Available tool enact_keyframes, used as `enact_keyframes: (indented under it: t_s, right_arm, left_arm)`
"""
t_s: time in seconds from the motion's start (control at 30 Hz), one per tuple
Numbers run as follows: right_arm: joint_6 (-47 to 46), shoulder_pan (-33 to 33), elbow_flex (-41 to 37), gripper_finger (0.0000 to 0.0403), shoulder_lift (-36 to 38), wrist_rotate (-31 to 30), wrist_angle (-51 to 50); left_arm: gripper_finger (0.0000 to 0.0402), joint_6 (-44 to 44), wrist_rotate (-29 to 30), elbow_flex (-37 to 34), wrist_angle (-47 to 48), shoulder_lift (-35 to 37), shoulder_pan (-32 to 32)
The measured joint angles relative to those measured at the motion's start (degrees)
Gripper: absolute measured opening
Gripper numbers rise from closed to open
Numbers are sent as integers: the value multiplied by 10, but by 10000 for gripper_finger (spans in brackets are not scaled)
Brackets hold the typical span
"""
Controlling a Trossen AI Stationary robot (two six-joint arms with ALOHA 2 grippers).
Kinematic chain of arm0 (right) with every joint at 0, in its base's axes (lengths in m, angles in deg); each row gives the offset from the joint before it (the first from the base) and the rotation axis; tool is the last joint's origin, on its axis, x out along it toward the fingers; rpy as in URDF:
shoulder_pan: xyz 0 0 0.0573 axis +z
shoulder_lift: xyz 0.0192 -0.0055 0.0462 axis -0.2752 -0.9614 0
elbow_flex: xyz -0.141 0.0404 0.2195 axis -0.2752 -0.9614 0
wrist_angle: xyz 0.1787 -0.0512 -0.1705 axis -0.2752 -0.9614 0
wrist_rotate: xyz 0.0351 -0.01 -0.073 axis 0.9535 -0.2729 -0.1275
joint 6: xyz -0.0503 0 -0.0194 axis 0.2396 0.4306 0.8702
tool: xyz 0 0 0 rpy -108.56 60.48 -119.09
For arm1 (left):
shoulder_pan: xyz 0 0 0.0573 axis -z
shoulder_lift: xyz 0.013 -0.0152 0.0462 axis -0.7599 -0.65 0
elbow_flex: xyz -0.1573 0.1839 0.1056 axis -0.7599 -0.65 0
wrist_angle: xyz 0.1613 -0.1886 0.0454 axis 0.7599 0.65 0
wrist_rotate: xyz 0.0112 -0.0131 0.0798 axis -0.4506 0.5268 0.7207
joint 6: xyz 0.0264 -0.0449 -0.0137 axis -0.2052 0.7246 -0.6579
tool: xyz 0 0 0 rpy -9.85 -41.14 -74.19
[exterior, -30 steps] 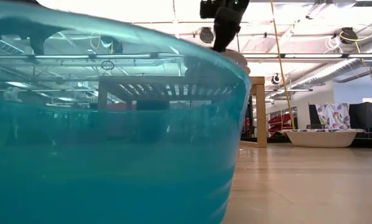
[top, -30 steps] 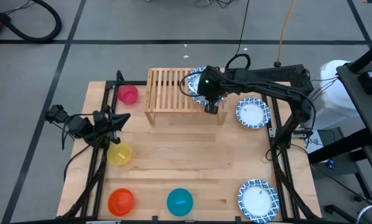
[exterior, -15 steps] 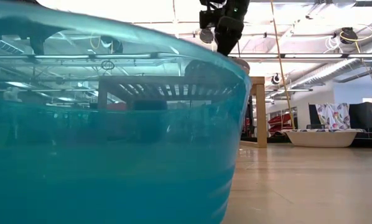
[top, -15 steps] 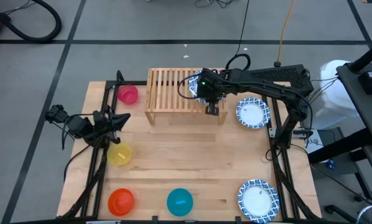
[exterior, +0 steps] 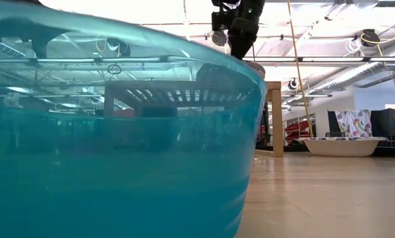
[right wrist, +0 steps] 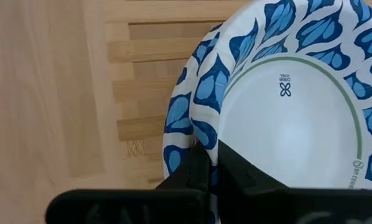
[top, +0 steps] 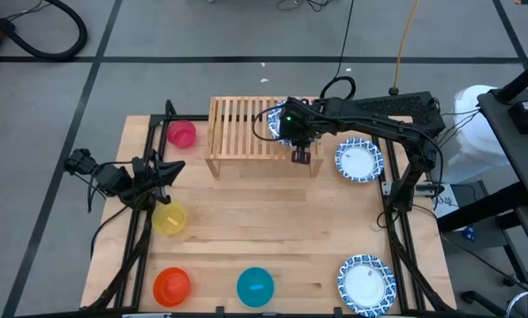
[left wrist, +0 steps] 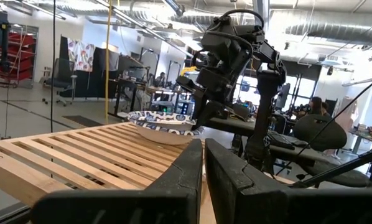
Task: Place and stack bowls onto a shelf
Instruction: Stack the white bowl on top of the white bowl on the shelf
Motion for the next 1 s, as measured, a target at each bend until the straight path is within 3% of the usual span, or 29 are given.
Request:
enact_keyframes:
  t_s: [0.2, 0.67, 1.0]
  right_arm:
    - [-5, 0, 0, 12, 0, 1, -2]
    - [27, 27, 0, 97, 3, 0, -1]
    - [26, 26, -1, 111, 32, -19, 16]
  left_arm:
    - [24, 1, 0, 0, 0, 0, 0]
    - [24, 1, 0, 0, 0, 0, 0]
    - [24, 1, 0, 0, 0, 0, 0]
